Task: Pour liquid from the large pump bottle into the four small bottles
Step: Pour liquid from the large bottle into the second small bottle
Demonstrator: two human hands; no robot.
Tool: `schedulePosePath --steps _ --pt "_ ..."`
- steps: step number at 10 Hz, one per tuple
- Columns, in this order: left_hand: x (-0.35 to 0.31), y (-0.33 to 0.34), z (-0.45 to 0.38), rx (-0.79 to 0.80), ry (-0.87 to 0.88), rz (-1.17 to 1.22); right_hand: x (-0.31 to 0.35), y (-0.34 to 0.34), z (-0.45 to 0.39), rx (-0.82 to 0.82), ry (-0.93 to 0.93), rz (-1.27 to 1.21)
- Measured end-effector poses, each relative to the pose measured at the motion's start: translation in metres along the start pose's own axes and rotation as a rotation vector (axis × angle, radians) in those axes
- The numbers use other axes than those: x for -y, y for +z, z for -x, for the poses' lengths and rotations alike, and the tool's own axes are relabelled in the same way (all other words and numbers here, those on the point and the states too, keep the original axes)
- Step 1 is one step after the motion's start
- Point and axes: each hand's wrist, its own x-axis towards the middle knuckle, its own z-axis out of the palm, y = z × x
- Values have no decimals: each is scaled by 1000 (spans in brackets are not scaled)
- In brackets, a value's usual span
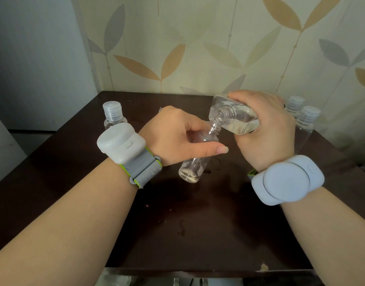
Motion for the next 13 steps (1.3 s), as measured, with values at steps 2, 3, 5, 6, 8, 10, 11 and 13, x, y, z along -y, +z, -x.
schedulePosePath --steps 2,3,5,6,8,10,11,13 --pt "-1 -1 0 4 16 7 -2 -1 -1 2 -14 2" --pt "-2 0 0 7 12 1 -1 0 -1 -10 -16 15" --pt "-3 -1 1 8 9 7 -2 1 0 -16 -33 13" --pt "-3 0 0 6 13 4 -2 1 0 -27 -35 12" --pt "-2 1 0 5 -16 -1 -2 1 0 -25 -26 12" --pt "-1 -1 0 -4 -22 -4 -1 2 0 -24 -24 15" --pt "-1 0 0 4 -22 -8 -1 1 0 -25 -19 7" --pt "-4 -2 1 24 -5 27 -1 1 0 -18 -10 2"
